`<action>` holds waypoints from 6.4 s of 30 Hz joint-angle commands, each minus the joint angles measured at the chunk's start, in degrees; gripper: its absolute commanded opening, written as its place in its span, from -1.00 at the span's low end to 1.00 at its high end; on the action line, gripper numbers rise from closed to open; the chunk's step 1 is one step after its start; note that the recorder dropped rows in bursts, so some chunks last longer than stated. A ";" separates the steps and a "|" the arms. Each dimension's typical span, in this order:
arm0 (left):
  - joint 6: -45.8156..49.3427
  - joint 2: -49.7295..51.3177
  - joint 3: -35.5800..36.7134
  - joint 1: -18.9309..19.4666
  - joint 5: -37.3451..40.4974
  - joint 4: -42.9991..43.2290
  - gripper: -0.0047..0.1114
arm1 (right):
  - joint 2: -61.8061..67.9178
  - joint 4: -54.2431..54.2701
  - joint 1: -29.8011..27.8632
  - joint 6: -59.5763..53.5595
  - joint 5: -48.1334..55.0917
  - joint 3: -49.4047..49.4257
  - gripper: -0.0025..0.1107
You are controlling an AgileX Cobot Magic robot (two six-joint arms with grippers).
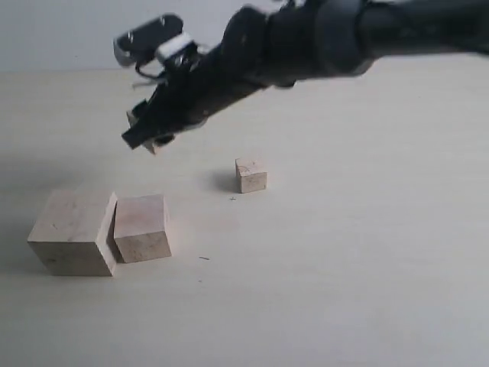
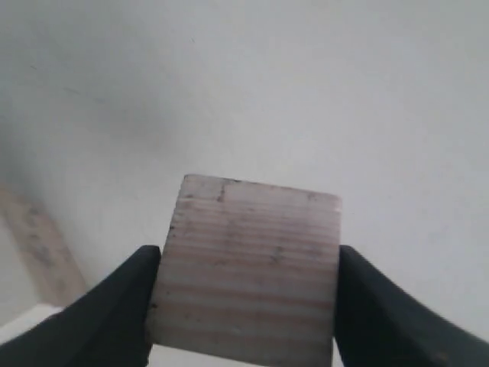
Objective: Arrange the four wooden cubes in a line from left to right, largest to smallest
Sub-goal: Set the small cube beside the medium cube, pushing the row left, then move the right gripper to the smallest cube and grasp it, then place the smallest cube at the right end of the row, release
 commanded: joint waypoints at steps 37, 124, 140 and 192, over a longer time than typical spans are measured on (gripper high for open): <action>-0.10 -0.33 -0.03 0.07 -0.25 -0.10 -0.92 | 9.91 8.55 -1.53 -46.81 30.74 0.67 -0.96; 0.01 -0.33 -0.03 0.07 -0.25 -0.10 -0.92 | -10.38 -16.27 -10.48 0.73 17.69 10.07 -0.96; 0.01 -0.33 -0.03 0.07 -0.25 -0.10 -0.92 | 2.38 10.97 -5.51 -38.55 18.71 14.70 -0.96; 0.01 -0.33 -0.03 0.07 -0.25 -0.10 -0.92 | 7.41 6.45 -1.15 -43.63 14.45 10.68 -0.96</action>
